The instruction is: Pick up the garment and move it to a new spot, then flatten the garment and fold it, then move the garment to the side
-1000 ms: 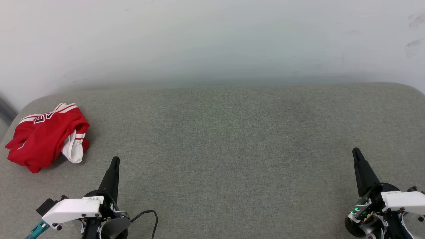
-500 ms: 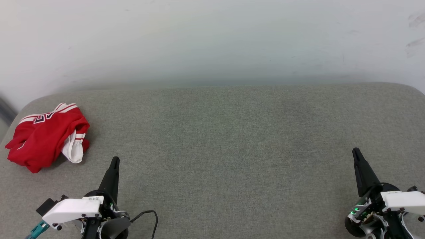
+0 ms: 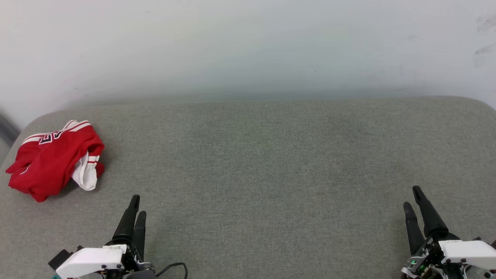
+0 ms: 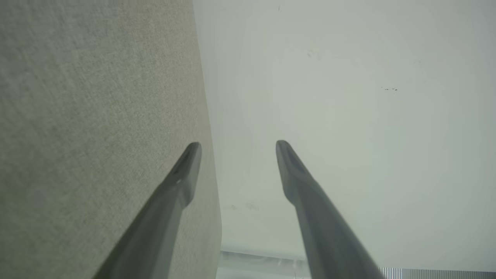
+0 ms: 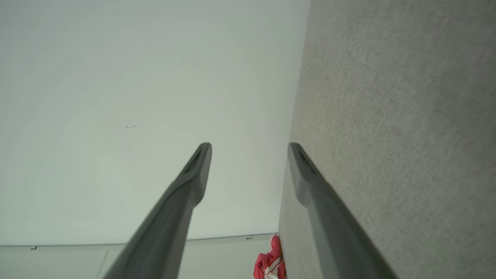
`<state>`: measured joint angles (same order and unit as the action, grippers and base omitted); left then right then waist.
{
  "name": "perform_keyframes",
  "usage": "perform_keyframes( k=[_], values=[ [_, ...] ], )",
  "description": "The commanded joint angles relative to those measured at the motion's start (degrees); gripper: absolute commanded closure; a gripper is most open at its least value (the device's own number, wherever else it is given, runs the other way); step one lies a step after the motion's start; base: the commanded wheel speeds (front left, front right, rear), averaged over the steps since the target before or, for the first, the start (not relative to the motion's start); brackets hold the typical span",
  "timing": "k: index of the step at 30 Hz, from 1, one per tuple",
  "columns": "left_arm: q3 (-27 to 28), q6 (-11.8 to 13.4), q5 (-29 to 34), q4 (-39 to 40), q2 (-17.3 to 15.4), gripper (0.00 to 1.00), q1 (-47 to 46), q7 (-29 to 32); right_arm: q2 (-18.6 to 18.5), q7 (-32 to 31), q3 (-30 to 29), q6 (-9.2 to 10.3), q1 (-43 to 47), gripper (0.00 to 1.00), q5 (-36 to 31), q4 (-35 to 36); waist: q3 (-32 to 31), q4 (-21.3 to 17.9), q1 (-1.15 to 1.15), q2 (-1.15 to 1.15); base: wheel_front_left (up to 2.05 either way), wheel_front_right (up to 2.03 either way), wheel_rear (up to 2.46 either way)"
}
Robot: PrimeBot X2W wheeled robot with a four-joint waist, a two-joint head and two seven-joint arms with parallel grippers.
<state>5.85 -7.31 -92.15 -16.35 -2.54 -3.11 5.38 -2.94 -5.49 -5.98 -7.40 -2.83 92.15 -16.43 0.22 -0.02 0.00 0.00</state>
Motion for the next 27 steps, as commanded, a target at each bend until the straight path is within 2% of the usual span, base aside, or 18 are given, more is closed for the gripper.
perform_keyframes(
  k=[1,9,18,27],
  values=[
    [-0.15,-0.02,0.52,1.41,-0.14,0.00,-0.72,-0.48,-0.02,0.53,0.22,-0.06,-0.81,0.00,-0.43,1.37,0.02,0.00,0.00,0.00,0.00,0.00,0.00],
    [0.33,-0.04,3.53,1.62,-0.17,0.00,-0.14,-2.71,-0.01,2.76,0.06,-0.07,-0.43,0.00,-3.47,1.32,0.14,-0.03,0.00,0.00,0.00,0.00,0.00],
    [2.86,-0.07,9.69,2.66,-0.20,0.00,0.15,-4.98,0.00,5.05,-0.71,-0.07,-0.69,0.00,-13.86,2.78,0.35,0.02,0.00,0.00,0.00,0.00,0.00],
    [5.68,-0.09,17.75,5.55,-0.24,0.00,0.00,-7.05,0.00,7.12,-1.15,-0.08,-0.78,0.00,-28.18,7.83,0.63,0.07,0.00,0.00,0.00,0.00,0.00]
  ],
)
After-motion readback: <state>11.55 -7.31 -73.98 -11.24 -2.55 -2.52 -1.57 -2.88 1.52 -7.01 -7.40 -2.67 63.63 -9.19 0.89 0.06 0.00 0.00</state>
